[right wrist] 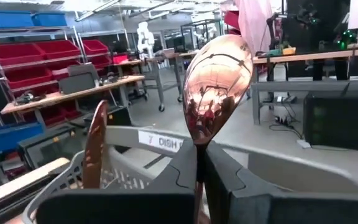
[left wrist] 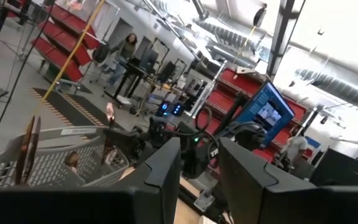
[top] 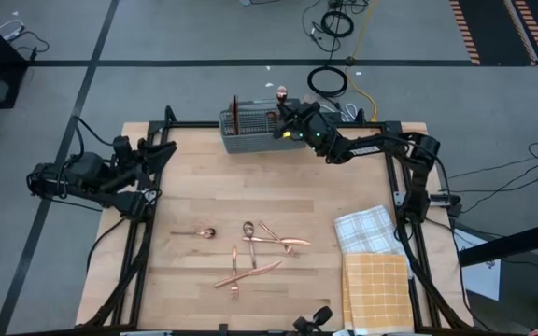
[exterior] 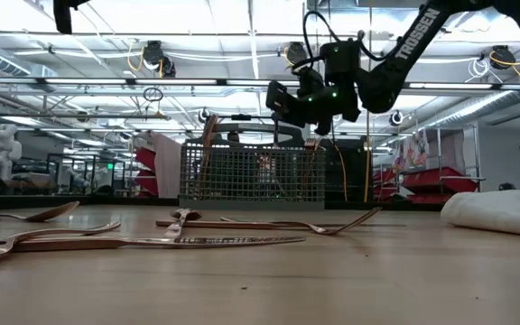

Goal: Sort silverware
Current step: Put the top right bronze spoon into the gray silverware rack, then put the left bronze spoon into the gray silverware rack

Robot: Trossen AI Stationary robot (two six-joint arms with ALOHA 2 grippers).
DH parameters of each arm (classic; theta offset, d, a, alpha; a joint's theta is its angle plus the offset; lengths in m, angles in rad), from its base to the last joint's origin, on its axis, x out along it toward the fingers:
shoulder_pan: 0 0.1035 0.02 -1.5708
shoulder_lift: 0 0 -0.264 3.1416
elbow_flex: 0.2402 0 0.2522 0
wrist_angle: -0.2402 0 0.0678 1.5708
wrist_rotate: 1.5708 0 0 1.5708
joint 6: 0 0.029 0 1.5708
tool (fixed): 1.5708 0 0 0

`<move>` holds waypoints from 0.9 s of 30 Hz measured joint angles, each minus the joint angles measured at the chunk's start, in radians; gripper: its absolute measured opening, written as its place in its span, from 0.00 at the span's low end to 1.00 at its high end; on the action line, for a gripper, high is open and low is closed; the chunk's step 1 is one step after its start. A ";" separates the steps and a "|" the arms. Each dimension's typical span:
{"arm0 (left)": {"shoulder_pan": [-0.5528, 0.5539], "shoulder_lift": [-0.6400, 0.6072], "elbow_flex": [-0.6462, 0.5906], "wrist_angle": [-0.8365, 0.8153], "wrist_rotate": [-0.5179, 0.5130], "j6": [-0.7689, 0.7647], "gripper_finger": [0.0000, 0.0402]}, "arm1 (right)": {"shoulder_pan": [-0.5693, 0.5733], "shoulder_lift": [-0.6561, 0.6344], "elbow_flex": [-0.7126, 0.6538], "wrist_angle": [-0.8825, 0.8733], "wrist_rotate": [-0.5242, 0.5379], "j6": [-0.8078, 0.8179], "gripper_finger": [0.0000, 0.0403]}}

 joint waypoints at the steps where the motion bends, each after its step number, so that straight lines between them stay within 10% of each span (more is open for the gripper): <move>1: 0.000 0.000 0.000 0.000 0.000 0.001 0.28 | 0.000 0.009 0.000 0.002 0.000 0.000 0.00; 13: 0.000 0.000 0.000 -0.001 -0.001 0.002 0.28 | 0.003 0.035 0.000 -0.092 0.001 -0.004 0.02; 27: 0.000 0.000 0.000 -0.011 0.001 0.000 0.28 | 0.035 0.021 0.003 -0.174 0.004 0.022 0.34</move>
